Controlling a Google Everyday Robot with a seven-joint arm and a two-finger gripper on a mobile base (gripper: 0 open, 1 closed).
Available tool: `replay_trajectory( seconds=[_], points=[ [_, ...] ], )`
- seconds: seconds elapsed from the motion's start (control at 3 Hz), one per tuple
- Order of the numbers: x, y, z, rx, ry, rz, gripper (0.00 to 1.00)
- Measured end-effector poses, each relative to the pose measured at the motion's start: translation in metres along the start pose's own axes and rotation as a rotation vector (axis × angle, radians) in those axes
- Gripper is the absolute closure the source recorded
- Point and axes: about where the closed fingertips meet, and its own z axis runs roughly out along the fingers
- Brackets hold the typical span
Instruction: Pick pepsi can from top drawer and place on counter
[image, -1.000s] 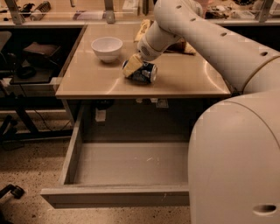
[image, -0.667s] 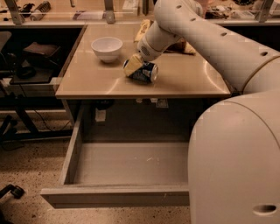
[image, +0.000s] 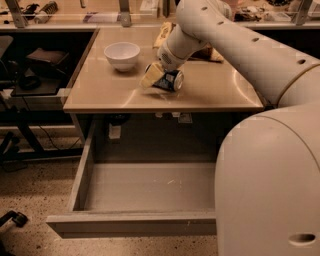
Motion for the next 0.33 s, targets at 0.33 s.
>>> replay_trajectory(
  seconds=[0.33],
  points=[
    [0.0, 0.0, 0.0, 0.0, 0.0, 0.0, 0.0]
  ],
)
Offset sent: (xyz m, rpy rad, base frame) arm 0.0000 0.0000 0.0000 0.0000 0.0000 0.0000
